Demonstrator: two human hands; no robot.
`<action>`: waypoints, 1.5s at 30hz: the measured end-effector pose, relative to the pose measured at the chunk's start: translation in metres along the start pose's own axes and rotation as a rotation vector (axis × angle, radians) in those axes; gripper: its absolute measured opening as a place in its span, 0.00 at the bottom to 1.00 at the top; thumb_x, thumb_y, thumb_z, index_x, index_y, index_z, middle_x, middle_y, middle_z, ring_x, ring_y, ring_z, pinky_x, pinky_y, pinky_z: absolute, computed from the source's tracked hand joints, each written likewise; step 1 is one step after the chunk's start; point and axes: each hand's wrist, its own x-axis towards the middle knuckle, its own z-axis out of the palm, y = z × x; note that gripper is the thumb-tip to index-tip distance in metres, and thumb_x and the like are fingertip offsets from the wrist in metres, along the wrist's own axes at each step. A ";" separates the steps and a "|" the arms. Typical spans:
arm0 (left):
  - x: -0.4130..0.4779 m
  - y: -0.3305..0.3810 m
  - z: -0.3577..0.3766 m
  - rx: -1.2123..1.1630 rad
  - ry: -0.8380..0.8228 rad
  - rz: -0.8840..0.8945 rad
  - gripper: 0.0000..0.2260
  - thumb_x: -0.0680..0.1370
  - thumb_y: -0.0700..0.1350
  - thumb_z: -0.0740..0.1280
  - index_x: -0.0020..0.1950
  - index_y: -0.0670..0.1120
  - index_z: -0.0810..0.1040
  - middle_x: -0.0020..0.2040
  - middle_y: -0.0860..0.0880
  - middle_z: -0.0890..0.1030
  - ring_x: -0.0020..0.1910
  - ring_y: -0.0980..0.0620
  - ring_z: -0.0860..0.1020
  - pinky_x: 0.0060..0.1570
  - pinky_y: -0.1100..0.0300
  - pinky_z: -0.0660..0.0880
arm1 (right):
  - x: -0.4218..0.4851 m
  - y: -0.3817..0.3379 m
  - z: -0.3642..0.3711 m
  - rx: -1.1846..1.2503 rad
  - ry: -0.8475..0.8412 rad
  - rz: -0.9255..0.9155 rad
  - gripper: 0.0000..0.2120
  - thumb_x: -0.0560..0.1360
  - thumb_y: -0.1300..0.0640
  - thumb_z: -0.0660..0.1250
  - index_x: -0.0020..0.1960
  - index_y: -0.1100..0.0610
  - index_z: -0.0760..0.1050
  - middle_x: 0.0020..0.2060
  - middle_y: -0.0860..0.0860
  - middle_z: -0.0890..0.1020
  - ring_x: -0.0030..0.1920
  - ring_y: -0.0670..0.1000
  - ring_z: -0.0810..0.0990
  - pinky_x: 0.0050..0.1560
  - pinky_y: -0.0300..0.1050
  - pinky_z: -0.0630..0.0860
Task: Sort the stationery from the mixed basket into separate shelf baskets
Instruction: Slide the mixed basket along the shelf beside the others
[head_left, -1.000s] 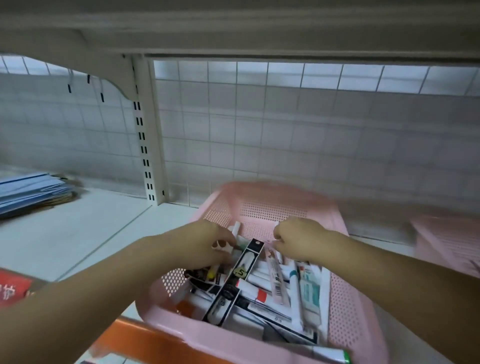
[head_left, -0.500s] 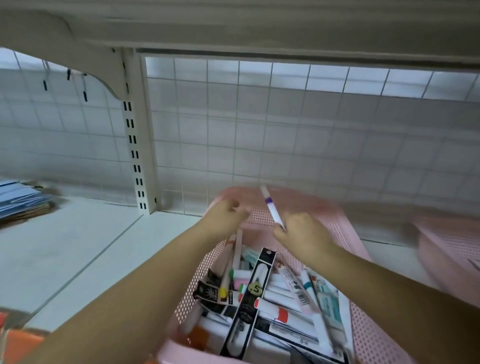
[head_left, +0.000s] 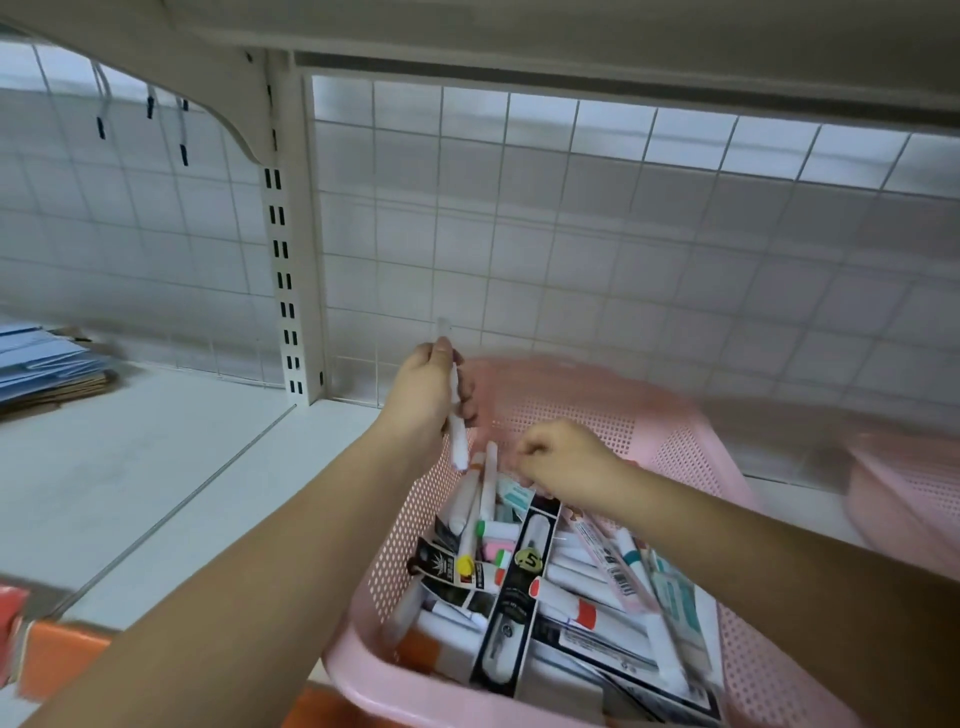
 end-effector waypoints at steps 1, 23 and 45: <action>0.000 0.001 0.000 0.008 -0.011 -0.014 0.14 0.83 0.48 0.52 0.40 0.44 0.66 0.24 0.49 0.67 0.16 0.55 0.63 0.25 0.63 0.64 | 0.002 -0.004 0.006 0.015 -0.057 0.044 0.10 0.78 0.57 0.61 0.48 0.62 0.79 0.40 0.53 0.80 0.37 0.47 0.74 0.34 0.38 0.69; -0.005 0.004 -0.007 -0.128 0.068 0.030 0.08 0.81 0.44 0.59 0.54 0.41 0.72 0.44 0.41 0.77 0.40 0.46 0.80 0.41 0.50 0.79 | 0.008 0.008 -0.012 -0.003 0.472 -0.159 0.05 0.72 0.59 0.68 0.43 0.50 0.75 0.26 0.45 0.66 0.33 0.49 0.69 0.36 0.45 0.67; -0.008 0.001 0.000 -0.020 -0.036 0.001 0.06 0.80 0.34 0.56 0.55 0.40 0.69 0.37 0.43 0.76 0.33 0.48 0.80 0.42 0.50 0.78 | 0.003 0.000 -0.002 0.038 0.400 -0.193 0.17 0.76 0.65 0.58 0.63 0.54 0.69 0.45 0.49 0.78 0.42 0.53 0.79 0.42 0.46 0.77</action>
